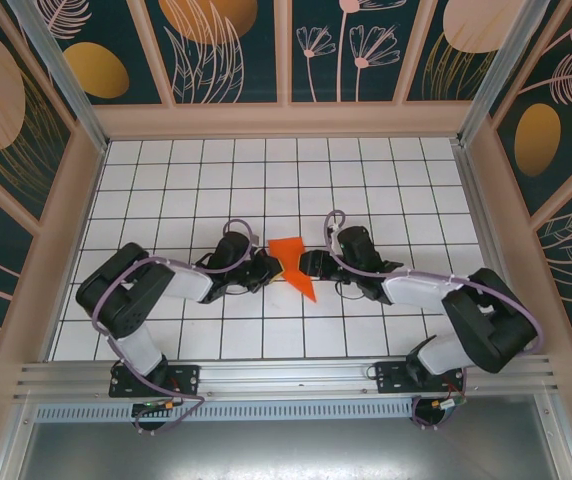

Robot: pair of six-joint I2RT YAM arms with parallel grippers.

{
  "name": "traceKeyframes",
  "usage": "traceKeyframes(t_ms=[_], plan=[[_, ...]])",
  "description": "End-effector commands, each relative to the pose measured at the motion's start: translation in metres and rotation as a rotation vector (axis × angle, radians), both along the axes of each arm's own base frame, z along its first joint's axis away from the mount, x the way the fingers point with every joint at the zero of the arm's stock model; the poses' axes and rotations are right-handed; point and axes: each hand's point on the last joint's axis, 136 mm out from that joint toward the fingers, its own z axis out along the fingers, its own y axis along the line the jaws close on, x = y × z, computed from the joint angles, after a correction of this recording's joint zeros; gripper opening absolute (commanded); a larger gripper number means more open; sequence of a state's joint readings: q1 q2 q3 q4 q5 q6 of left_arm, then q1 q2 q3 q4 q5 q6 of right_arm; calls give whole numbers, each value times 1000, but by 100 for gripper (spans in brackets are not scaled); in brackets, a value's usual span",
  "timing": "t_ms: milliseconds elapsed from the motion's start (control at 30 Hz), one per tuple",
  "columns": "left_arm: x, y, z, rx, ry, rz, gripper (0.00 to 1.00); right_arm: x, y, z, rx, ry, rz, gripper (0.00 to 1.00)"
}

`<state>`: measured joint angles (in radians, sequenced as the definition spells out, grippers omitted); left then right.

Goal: Fold a paper plane with a square sheet of paper (pick it up from the middle)
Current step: Fold the wing for the fifth time at the center of the table.

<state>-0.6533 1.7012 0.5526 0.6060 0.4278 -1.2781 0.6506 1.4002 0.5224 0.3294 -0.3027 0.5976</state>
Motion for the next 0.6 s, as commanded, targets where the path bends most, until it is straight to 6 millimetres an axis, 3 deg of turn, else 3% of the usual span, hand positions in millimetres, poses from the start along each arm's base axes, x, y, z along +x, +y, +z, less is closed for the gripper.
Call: traceKeyframes(t_ms=[0,267,567], plan=[[6,9,19,3,-54,65,3,14,-4,23,-99,-191,32,59],[12,36,32,66,-76,205,3,19,9,52,-183,-487,106,64],[13,36,24,98,-30,214,4,0,38,36,-334,-766,290,67]])
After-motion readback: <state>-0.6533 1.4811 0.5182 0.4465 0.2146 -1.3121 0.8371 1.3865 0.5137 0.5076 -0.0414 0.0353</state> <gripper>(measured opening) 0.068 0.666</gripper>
